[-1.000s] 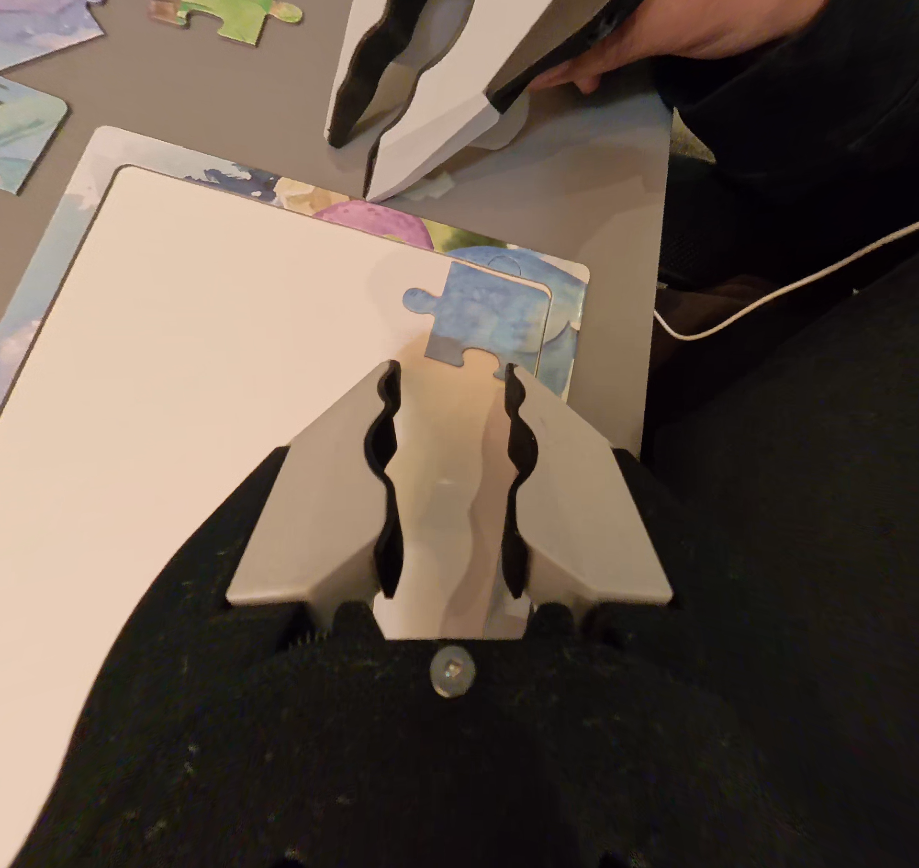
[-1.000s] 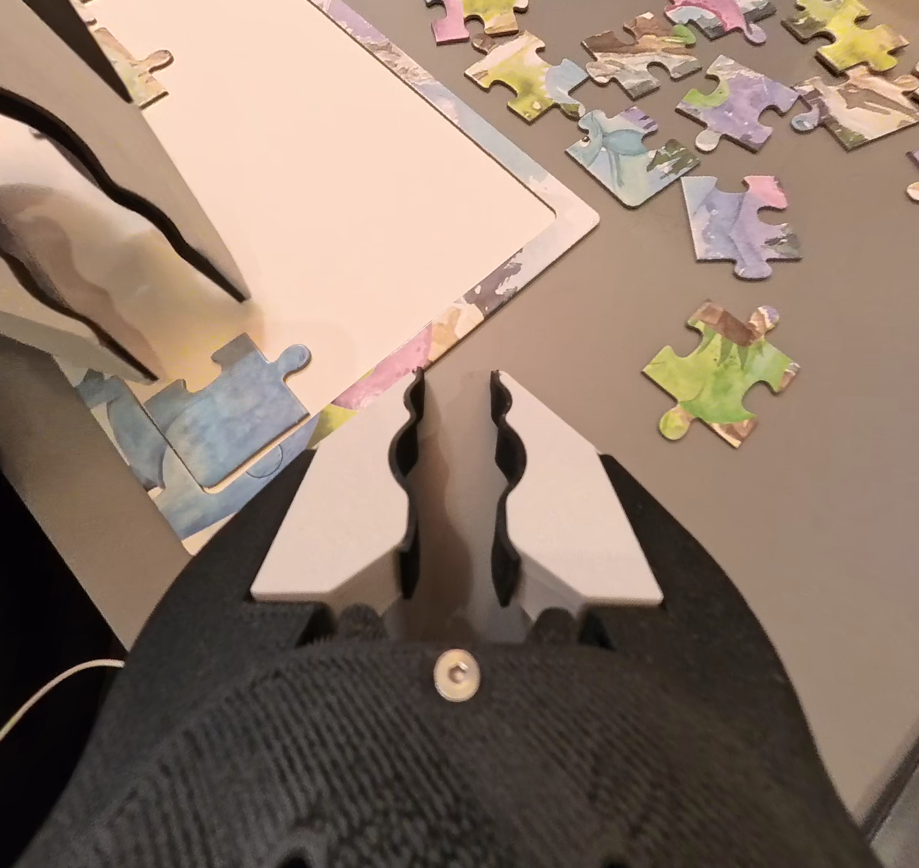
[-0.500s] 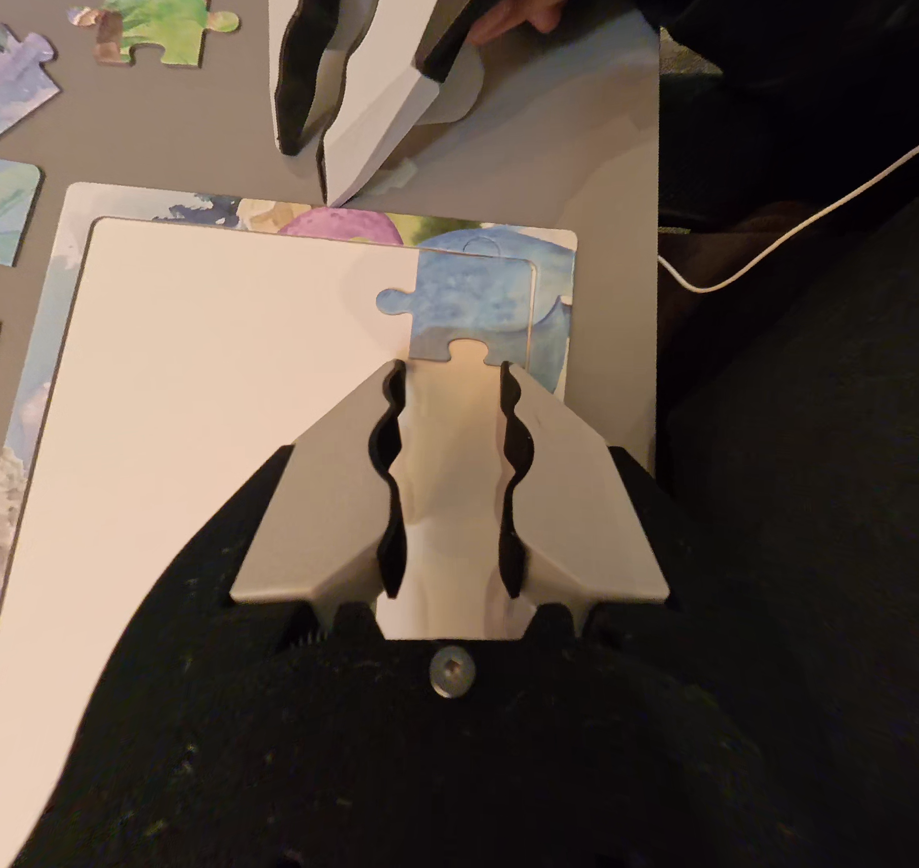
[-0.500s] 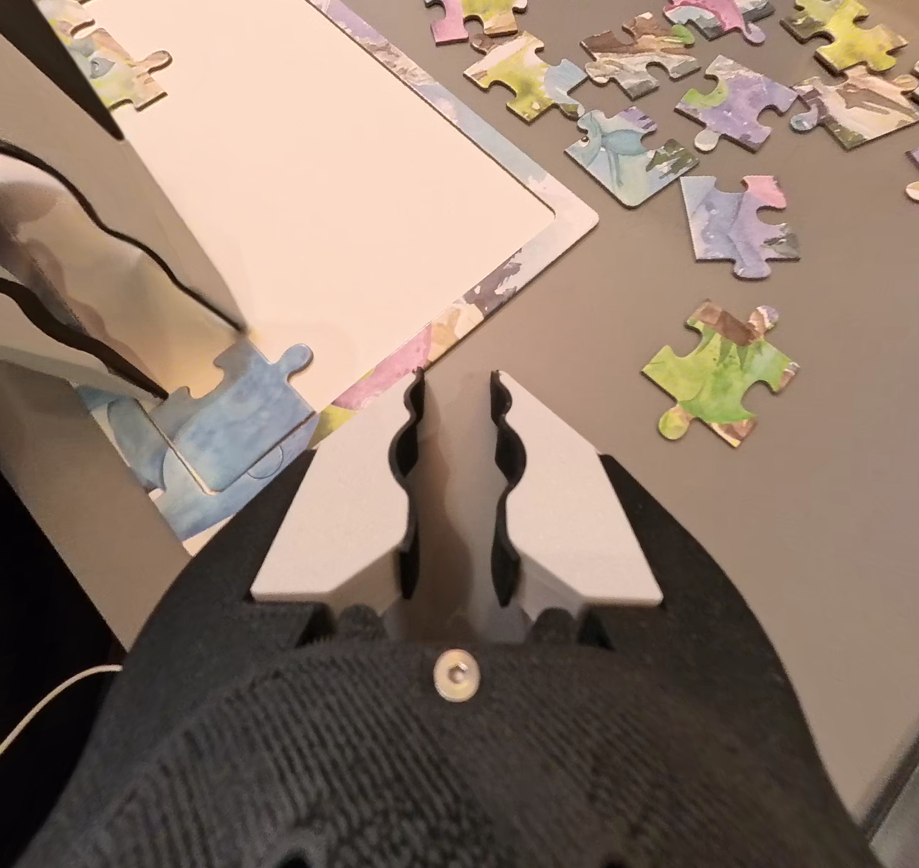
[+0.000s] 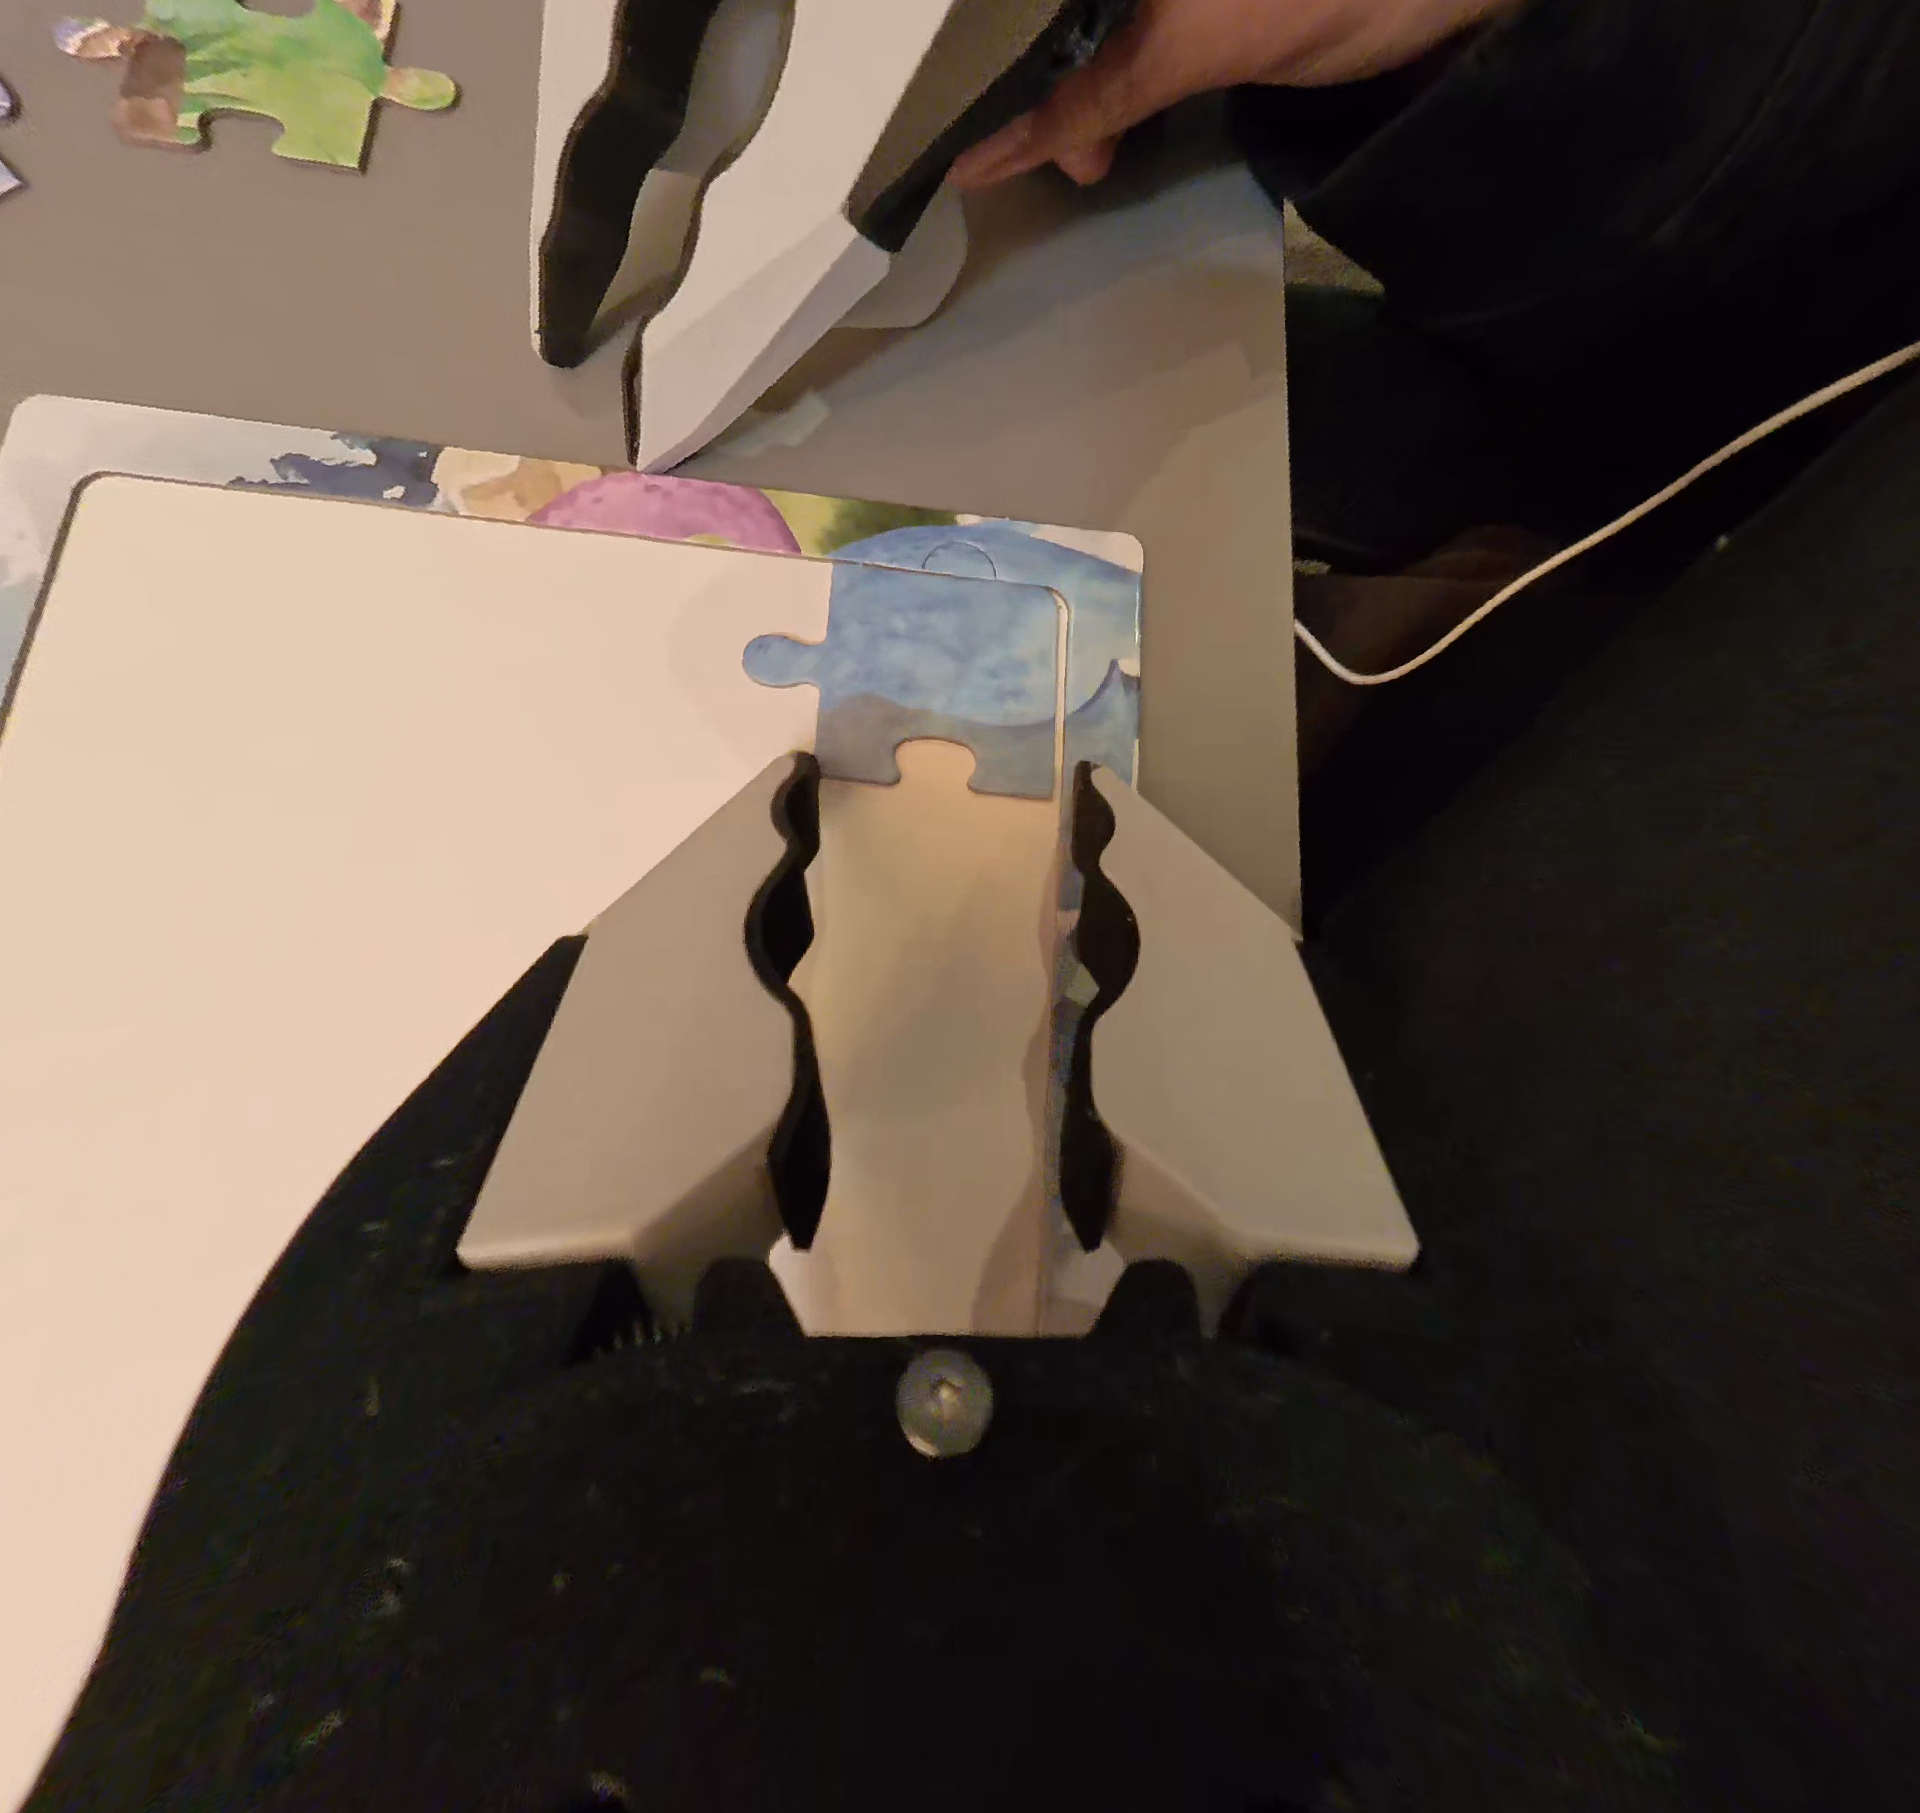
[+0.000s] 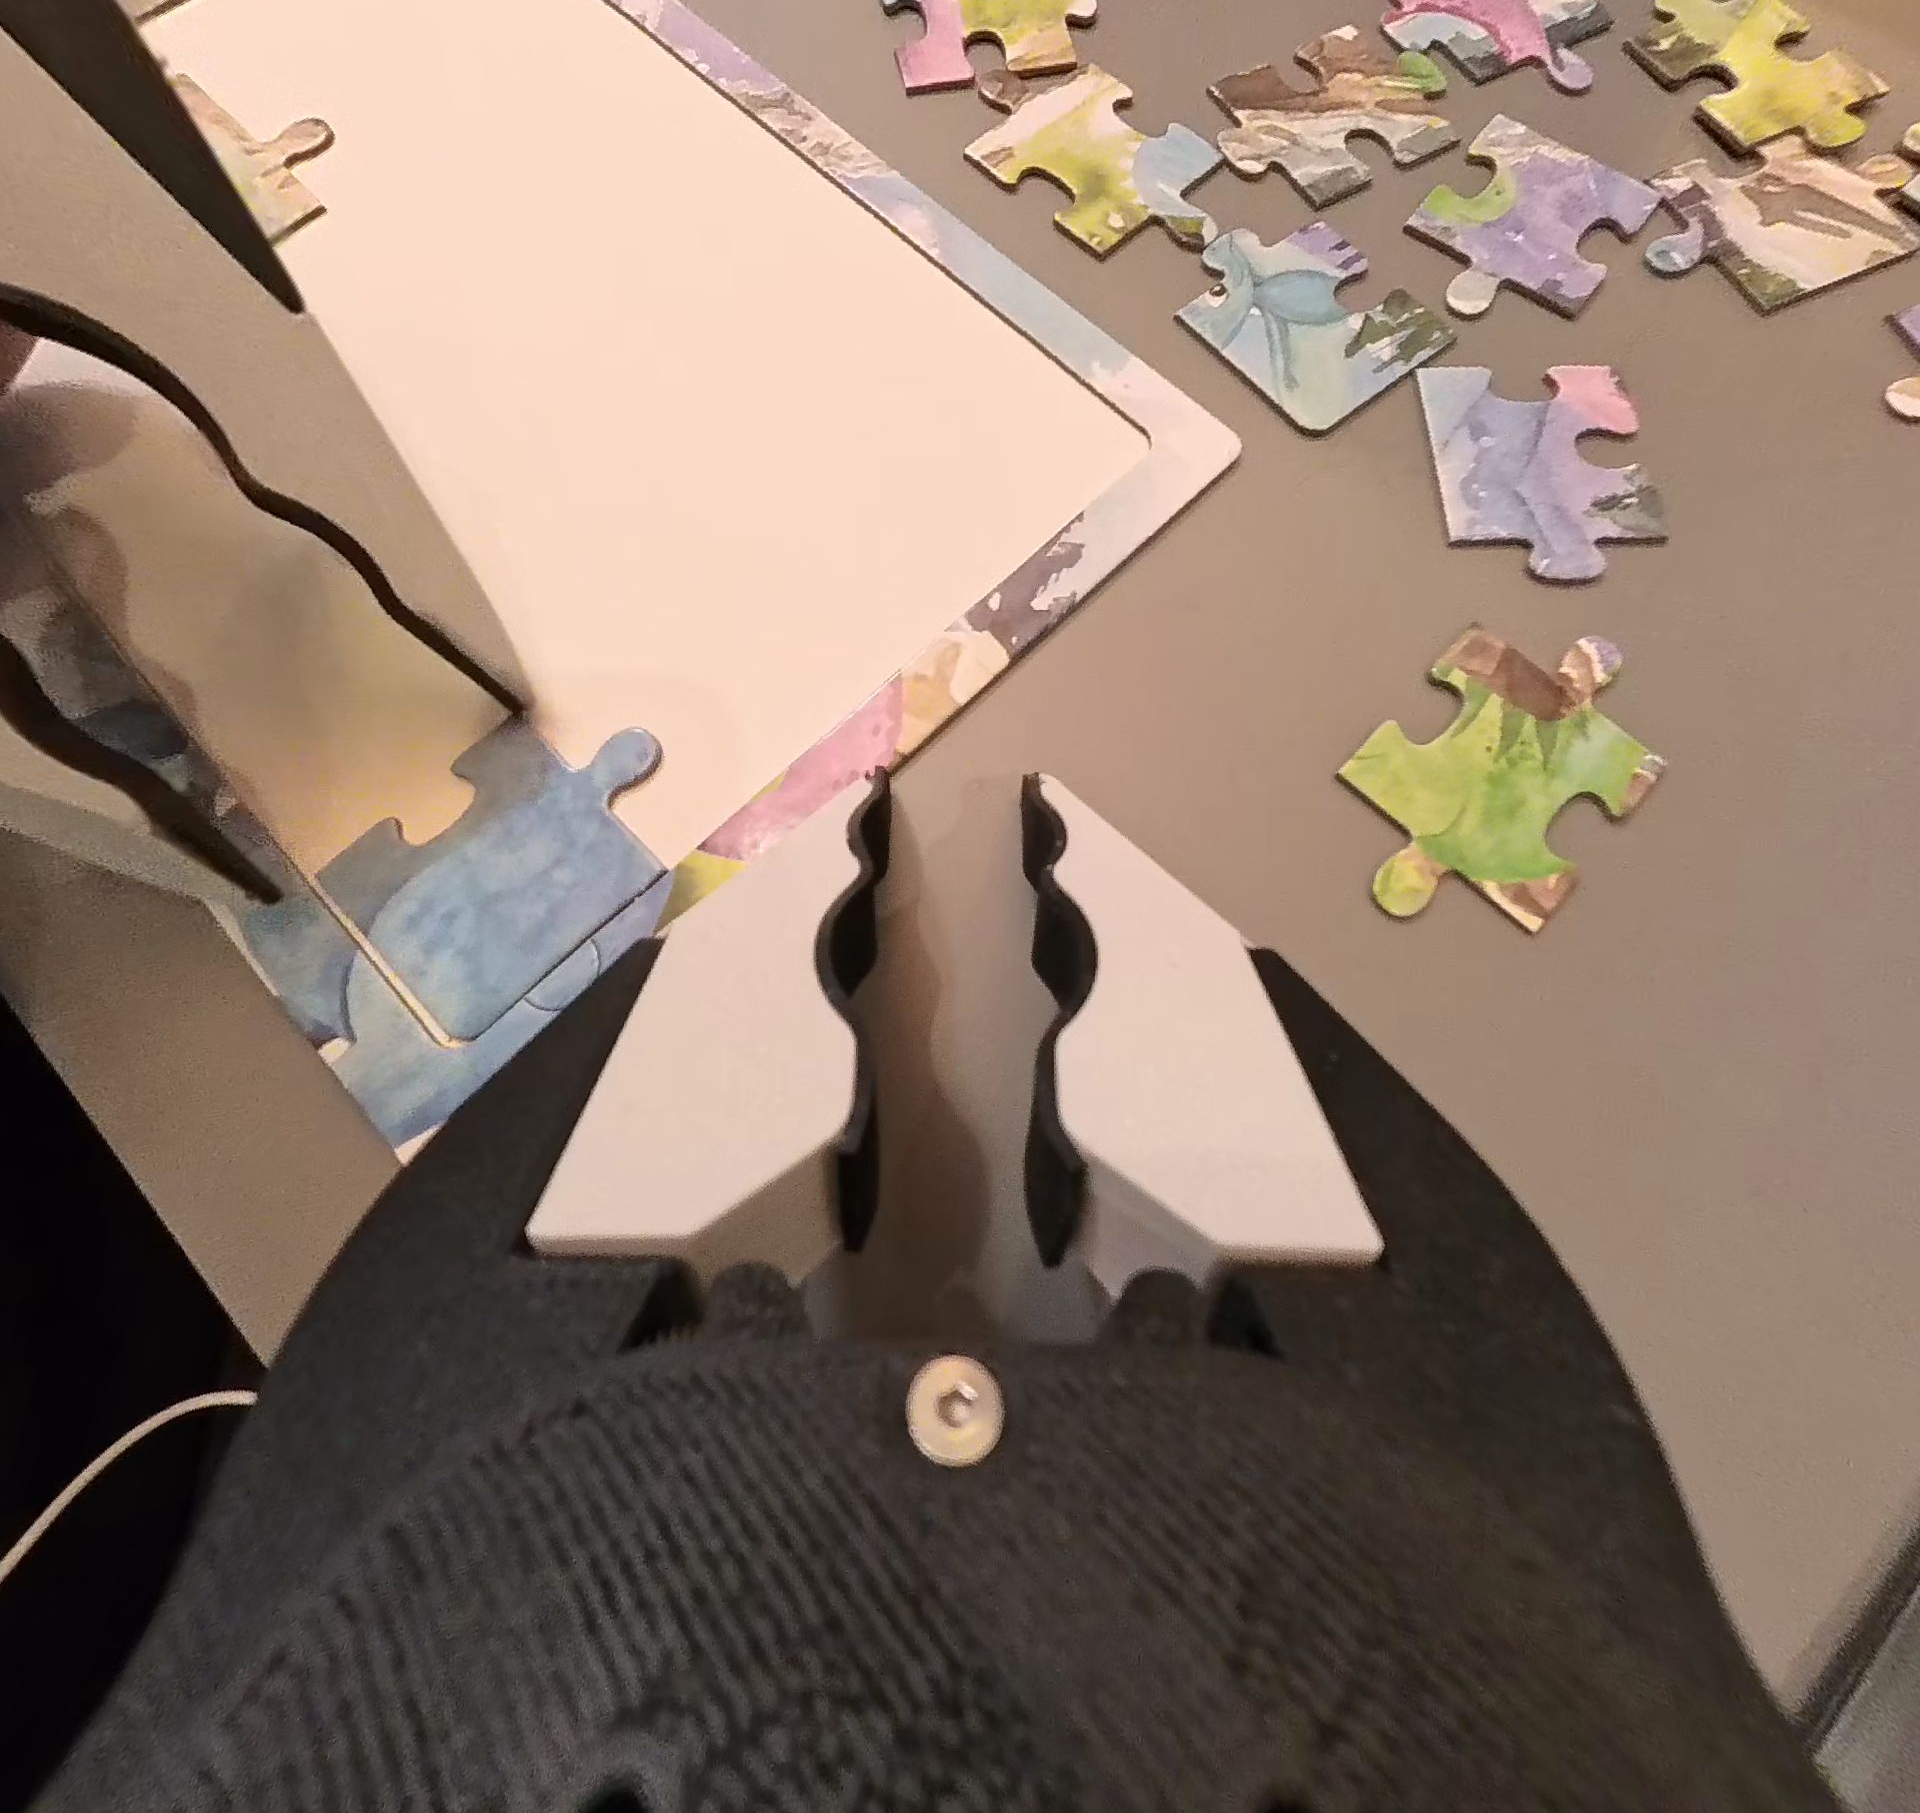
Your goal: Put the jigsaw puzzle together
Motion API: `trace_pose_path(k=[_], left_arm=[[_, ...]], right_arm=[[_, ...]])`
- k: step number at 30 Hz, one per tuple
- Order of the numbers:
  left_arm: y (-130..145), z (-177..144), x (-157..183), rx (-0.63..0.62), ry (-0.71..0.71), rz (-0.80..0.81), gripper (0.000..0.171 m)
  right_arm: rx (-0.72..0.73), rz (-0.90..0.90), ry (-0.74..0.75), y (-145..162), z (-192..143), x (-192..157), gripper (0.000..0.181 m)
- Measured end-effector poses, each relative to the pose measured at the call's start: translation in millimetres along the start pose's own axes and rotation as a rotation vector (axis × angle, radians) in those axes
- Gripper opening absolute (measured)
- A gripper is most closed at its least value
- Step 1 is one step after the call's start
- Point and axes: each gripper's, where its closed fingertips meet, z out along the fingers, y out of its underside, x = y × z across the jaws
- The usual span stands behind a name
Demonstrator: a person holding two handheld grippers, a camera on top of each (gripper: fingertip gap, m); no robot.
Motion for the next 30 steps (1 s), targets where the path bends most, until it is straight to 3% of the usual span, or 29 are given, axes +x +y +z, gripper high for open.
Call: trace_pose_path(k=[11, 21, 30], left_arm=[[-7, 6, 8, 0.026, 0.032, -0.043, 0.073], [-8, 9, 12, 0.025, 0.038, -0.027, 0.071], [-7, 11, 9, 0.024, 0.015, -0.015, 0.057]], right_arm=[[0.000, 0.000, 0.000, 0, 0, 0, 0.024], [0.000, -0.004, 0.002, 0, 0, 0, 0.024], [0.000, -0.003, 0.001, 0, 0, 0, 0.023]])
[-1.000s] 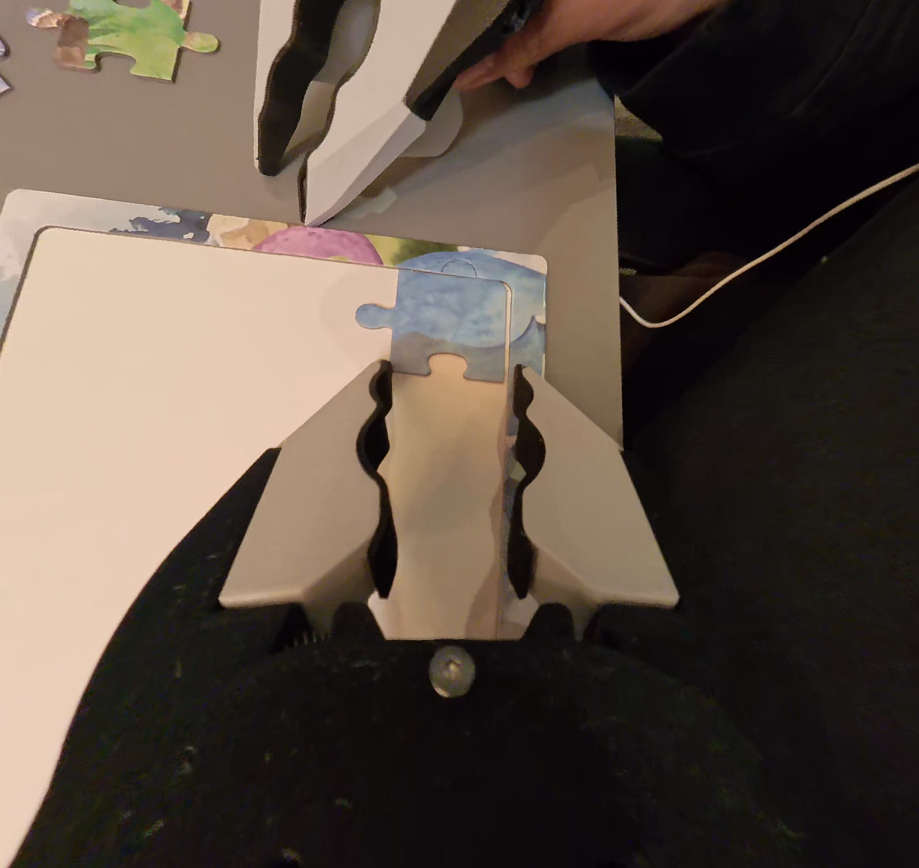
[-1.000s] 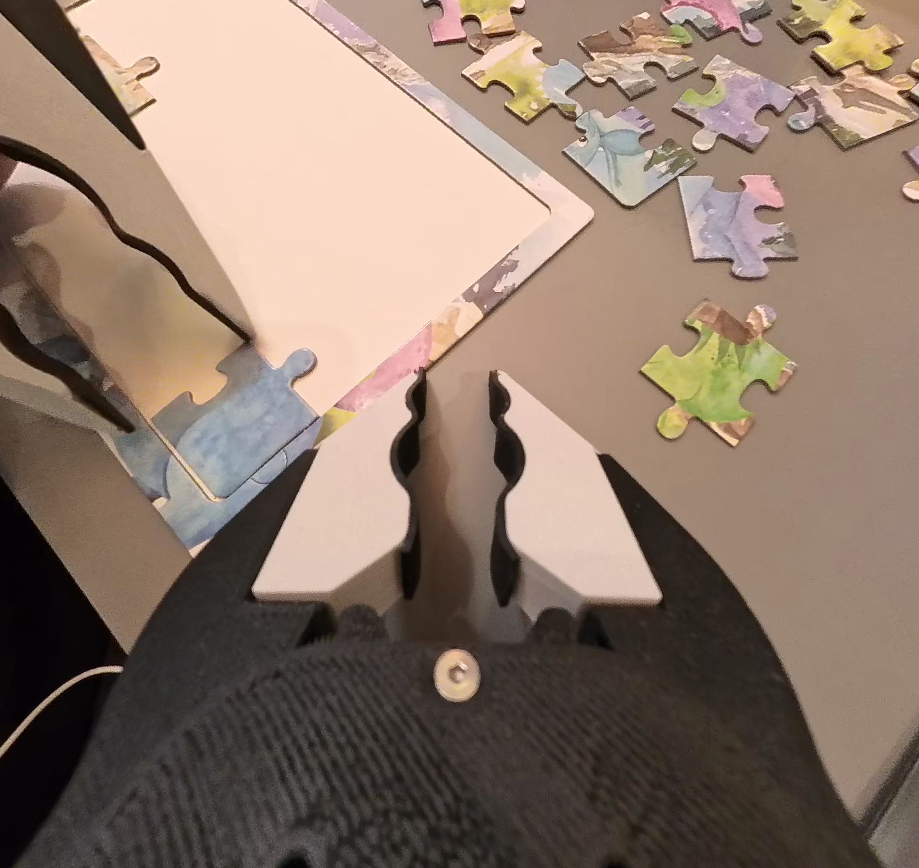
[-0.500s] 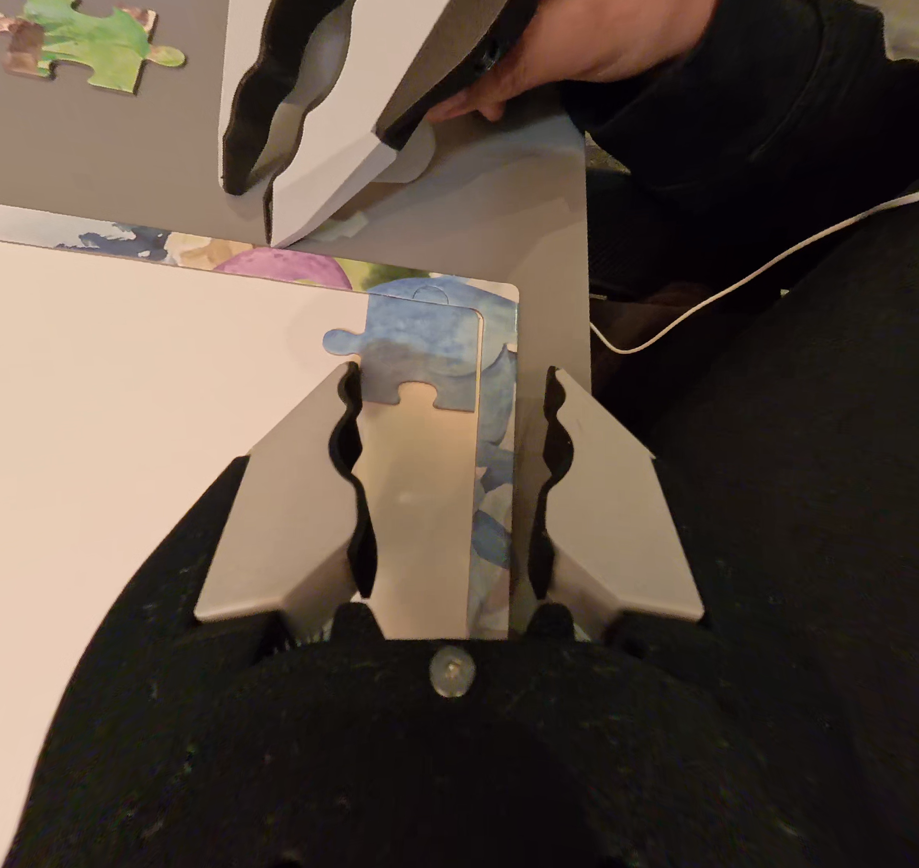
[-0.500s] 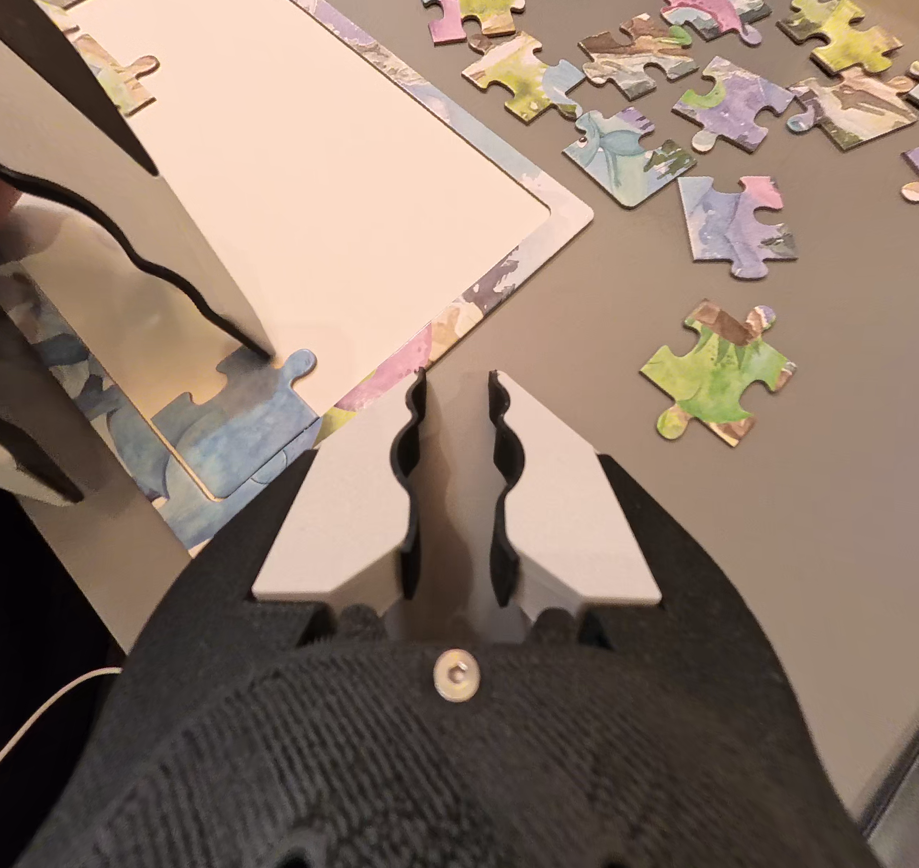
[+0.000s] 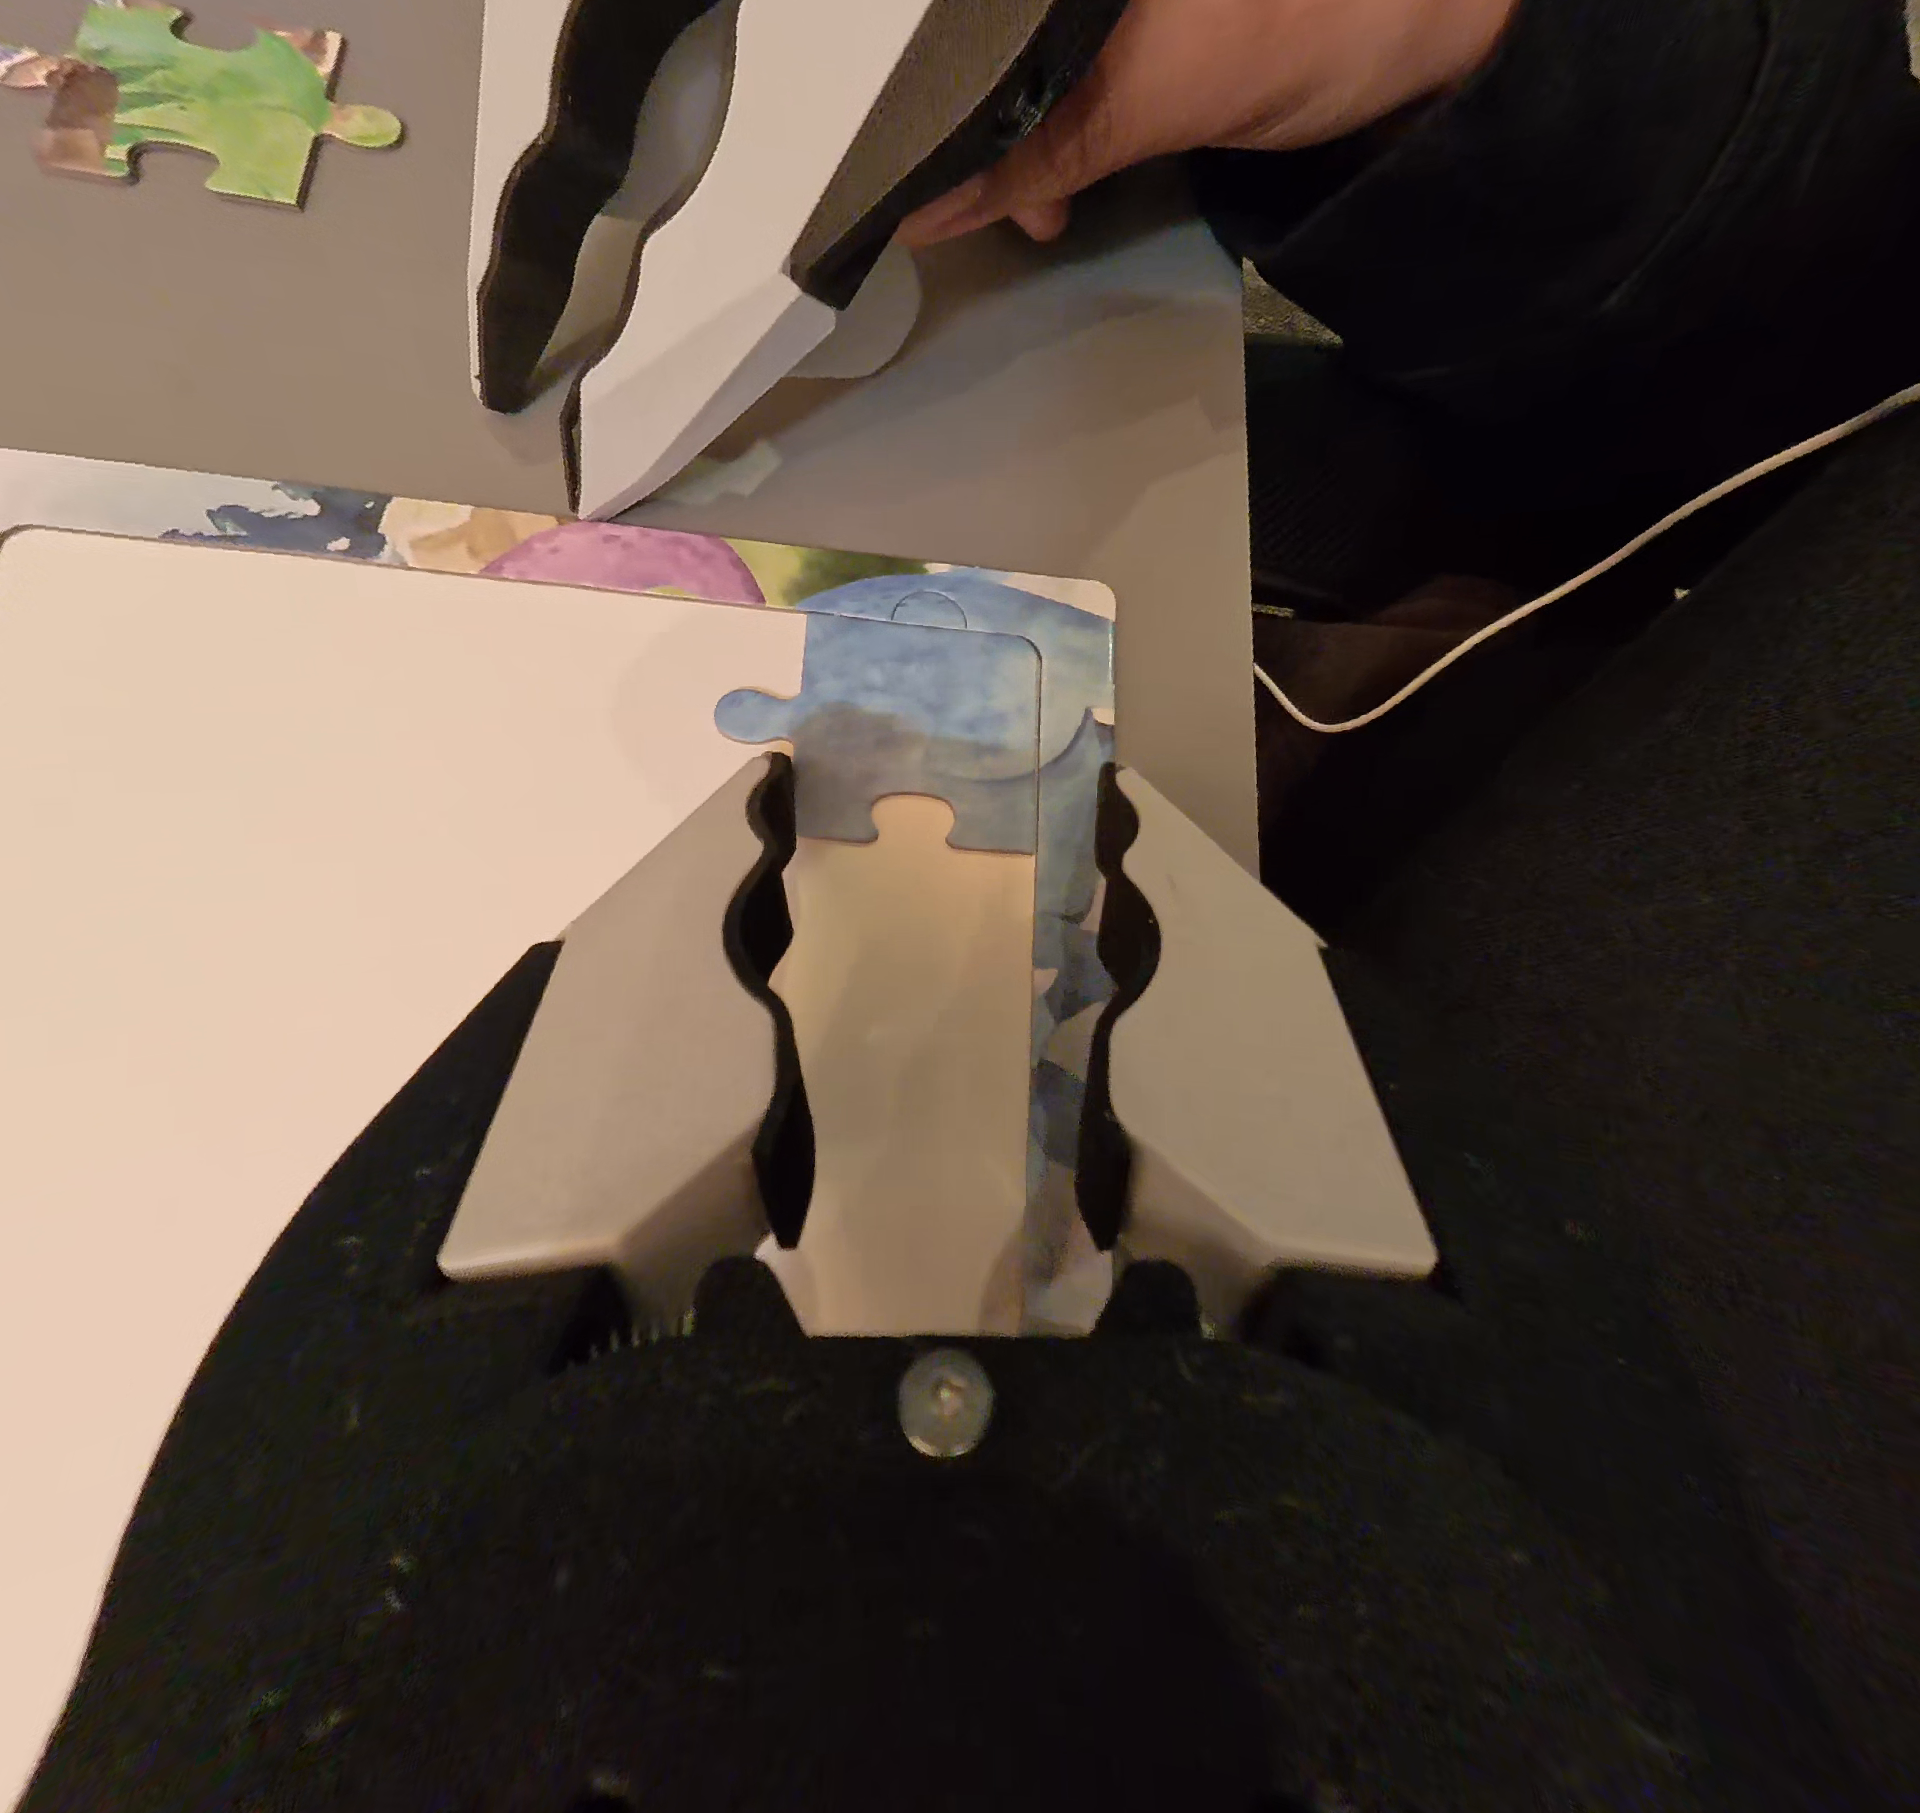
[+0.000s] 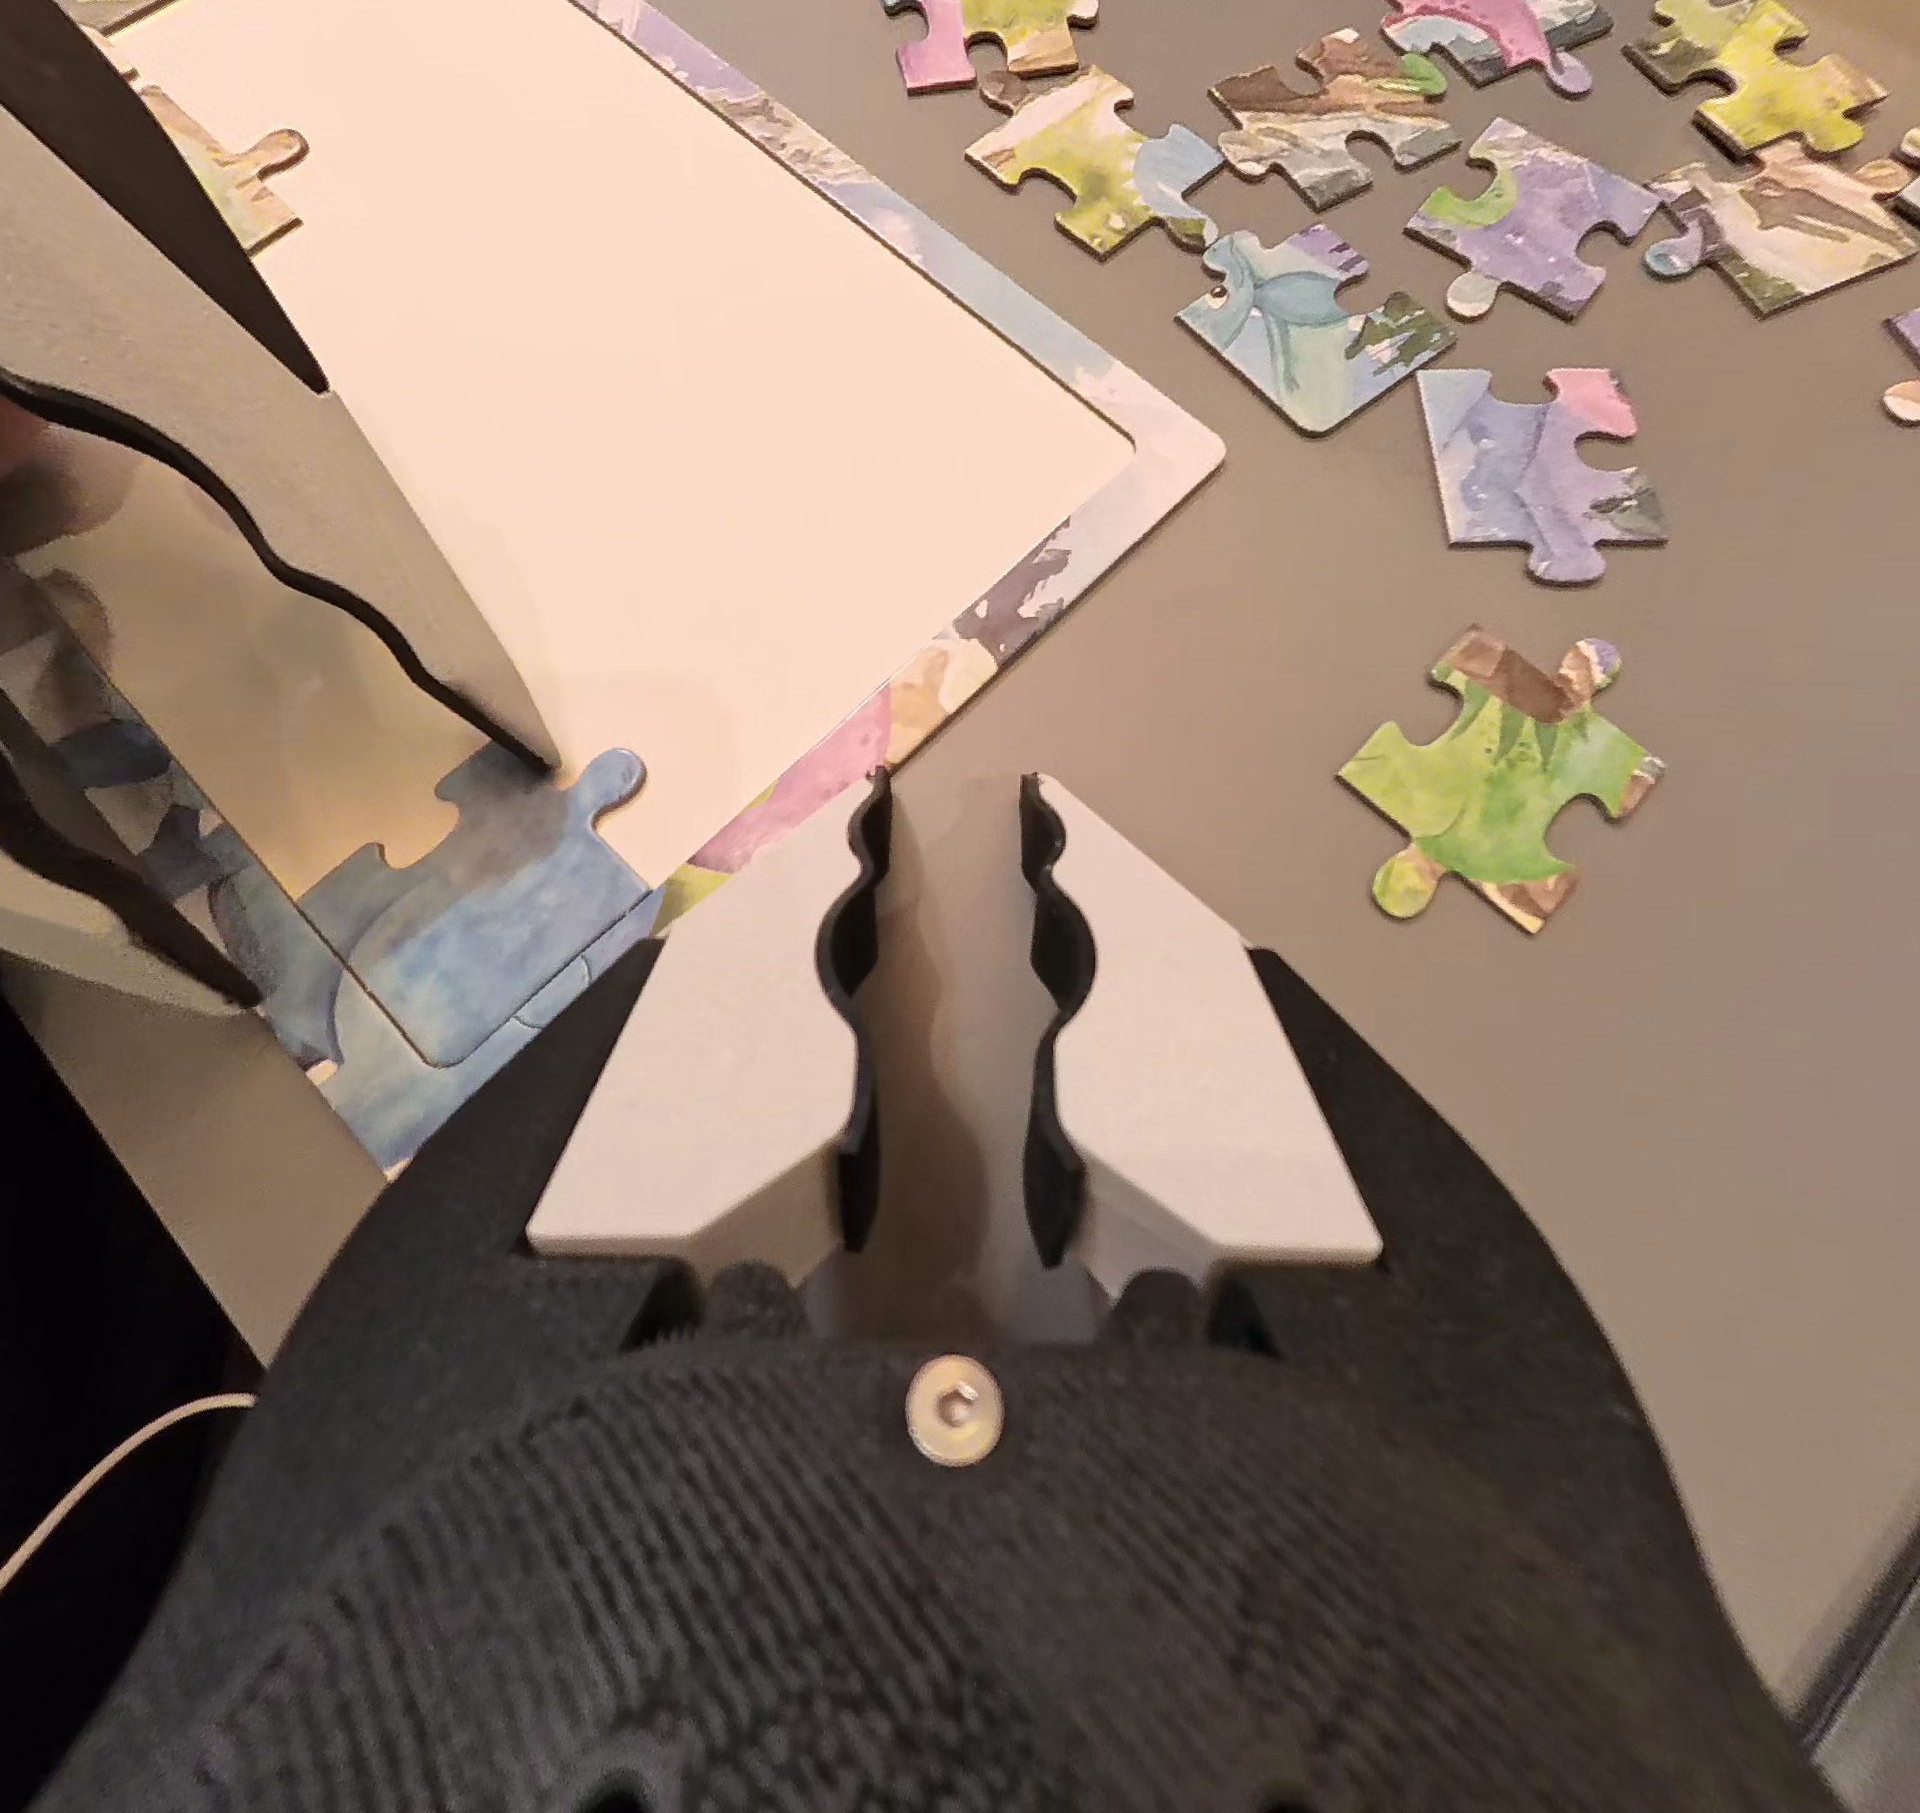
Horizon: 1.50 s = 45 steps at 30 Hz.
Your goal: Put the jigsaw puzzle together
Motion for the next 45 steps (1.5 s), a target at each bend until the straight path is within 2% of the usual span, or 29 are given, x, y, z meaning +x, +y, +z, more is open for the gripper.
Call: trace_pose_path(k=[5, 10, 17, 22, 25, 45], left_arm=[[-0.8, 0.0, 1.4, 0.002, 0.010, -0.016, 0.059], [-2.9, -0.8, 7.2, 0.011, 0.030, -0.051, 0.073], [5.9, 2.7, 4.3, -0.029, -0.126, 0.069, 0.075], [5.8, 2.9, 4.6, -0.026, -0.120, 0.055, 0.072], [6.3, 1.6, 3.8, -0.025, -0.124, 0.071, 0.063], [4.4, 2.7, 4.7, -0.010, -0.077, 0.079, 0.062]], right_arm=[[0.000, 0.001, -0.001, 0.0, 0.1, 0.1, 0.024], [0.000, 0.001, -0.001, 0.0, 0.1, 0.1, 0.023], [0.000, -0.002, 0.000, -0.1, 0.1, 0.0, 0.024], [0.001, -0.007, 0.004, -0.1, 0.1, -0.2, 0.024], [0.001, -0.008, 0.003, -0.1, 0.0, -0.3, 0.024], [0.000, -0.007, -0.001, 0.0, 0.0, -0.8, 0.023]])
